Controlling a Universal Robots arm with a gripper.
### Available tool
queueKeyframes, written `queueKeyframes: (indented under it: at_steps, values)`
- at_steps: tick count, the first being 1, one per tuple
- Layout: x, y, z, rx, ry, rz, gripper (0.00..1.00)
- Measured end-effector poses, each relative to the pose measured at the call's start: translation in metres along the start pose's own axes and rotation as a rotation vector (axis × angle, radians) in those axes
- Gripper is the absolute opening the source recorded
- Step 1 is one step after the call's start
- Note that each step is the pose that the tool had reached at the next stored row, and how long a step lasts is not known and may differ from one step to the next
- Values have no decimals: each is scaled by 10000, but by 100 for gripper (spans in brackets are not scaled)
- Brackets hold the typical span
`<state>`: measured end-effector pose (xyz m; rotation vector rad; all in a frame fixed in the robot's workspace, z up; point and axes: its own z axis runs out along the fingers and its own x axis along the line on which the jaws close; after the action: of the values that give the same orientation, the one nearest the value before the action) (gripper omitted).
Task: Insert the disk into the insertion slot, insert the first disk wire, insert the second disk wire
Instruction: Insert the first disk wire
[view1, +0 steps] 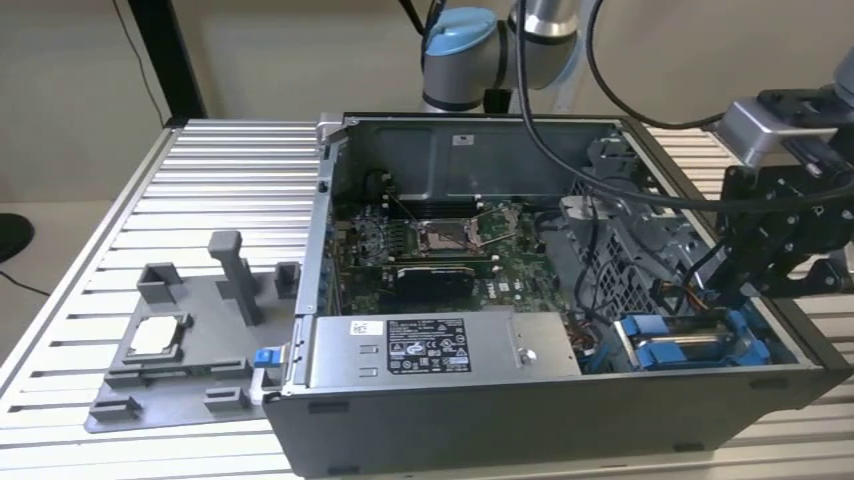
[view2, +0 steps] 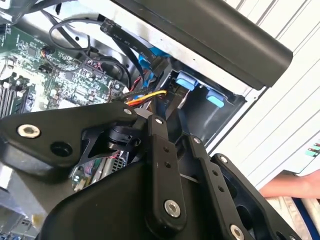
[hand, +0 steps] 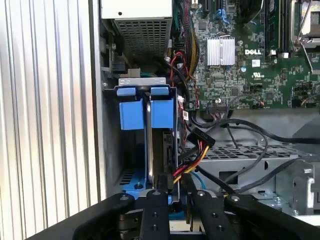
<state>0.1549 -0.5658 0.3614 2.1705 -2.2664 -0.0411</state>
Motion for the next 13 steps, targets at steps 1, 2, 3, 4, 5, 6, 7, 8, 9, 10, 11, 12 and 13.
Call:
queueKeyframes:
  at_steps: [1, 2, 3, 4, 5, 6, 7, 8, 9, 10, 11, 12, 13]
  values:
    - [0, 1, -3, 3, -8, 31, 100]
    - [0, -3, -5, 5, -18, 54, 100]
    - [0, -13, -6, 5, -37, 65, 100]
    - [-2, -34, -7, 3, -65, 67, 100]
    - [-3, -64, -7, 1, -104, 66, 100]
    - [-4, -95, -8, 0, -143, 65, 100]
    - [-5, -117, -8, -3, -213, 63, 100]
    - [-6, -136, -8, -10, -347, 60, 100]
    - [-7, -147, -9, -18, -521, 56, 100]
    - [-7, -154, -9, -27, -708, 52, 100]
    - [-7, -157, -8, -35, -888, 53, 100]
    - [-7, -158, -8, -43, -1063, 60, 100]
    - [-7, -159, -5, -45, -1148, 80, 100]
